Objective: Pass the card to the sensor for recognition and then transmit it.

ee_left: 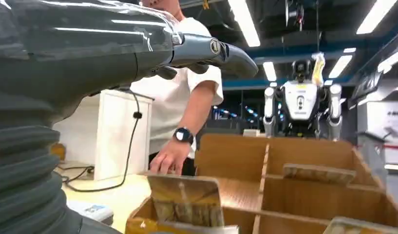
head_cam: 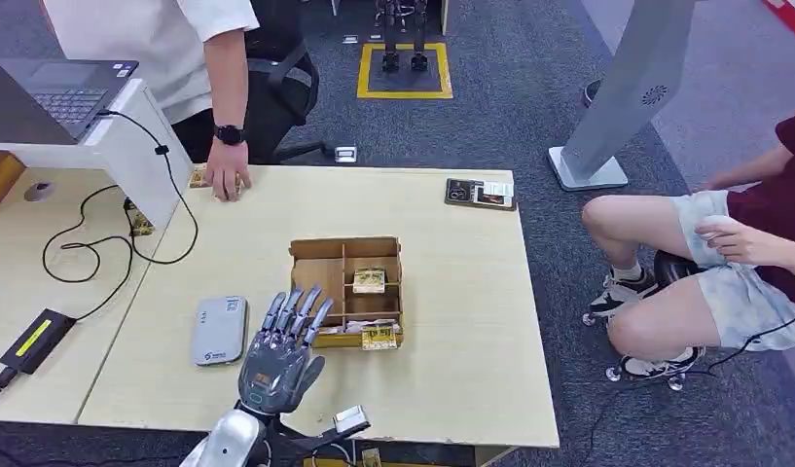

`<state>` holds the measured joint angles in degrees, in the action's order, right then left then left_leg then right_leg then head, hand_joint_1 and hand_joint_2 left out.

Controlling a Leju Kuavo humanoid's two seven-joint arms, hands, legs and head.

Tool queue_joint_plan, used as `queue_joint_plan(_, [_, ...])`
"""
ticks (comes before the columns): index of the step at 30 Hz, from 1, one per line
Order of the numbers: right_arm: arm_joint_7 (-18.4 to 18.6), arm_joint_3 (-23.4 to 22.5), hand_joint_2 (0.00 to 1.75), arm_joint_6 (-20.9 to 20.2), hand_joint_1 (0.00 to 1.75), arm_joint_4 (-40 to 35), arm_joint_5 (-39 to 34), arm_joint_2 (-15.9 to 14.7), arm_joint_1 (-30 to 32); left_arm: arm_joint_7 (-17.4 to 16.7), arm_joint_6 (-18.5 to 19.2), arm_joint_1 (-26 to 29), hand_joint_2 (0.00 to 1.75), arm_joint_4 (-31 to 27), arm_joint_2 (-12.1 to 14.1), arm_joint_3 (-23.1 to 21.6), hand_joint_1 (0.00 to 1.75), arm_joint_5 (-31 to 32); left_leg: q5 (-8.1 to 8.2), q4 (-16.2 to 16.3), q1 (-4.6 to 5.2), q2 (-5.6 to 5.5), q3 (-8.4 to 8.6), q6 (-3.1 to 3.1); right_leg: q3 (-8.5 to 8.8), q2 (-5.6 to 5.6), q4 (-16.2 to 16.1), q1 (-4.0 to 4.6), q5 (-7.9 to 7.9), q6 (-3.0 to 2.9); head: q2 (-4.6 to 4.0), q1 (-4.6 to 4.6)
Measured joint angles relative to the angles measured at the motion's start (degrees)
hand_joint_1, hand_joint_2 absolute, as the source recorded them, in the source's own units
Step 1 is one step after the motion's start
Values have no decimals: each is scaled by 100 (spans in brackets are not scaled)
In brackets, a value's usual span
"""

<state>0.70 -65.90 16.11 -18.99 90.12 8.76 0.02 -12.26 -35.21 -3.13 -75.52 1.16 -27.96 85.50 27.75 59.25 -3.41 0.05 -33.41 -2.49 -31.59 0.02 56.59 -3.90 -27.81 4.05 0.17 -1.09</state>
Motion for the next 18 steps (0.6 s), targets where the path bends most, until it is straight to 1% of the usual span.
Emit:
queue_joint_plan(2, [0, 0, 175, -4, 0, -7, 0, 0, 0, -83, 157, -24, 175, 44, 26, -20, 0, 2, 0, 0, 0, 0, 0, 0, 0, 0, 0, 0, 0, 0, 0, 2])
queue_joint_plan(5, [26, 4, 175, -9, 0, -15, 0, 0, 0, -111, 281, -43, 175, 89, 74, -81, 0, -4, 0, 0, 0, 0, 0, 0, 0, 0, 0, 0, 0, 0, 0, 2])
queue_joint_plan(12, [42, 4, 175, -26, 0, -63, 0, 0, 2, -216, 301, -51, 175, 125, 133, -127, 0, -46, 0, 0, 0, 0, 0, 0, 1, 0, 0, 0, 0, 0, 0, 0])
queue_joint_plan(18, [98, 4, 175, -96, 0, -182, -2, 57, 17, -509, 279, -21, 175, 116, 133, -129, 0, -11, 0, 0, 0, 0, 0, 0, 1, 0, 0, 0, 0, 0, 0, 0])
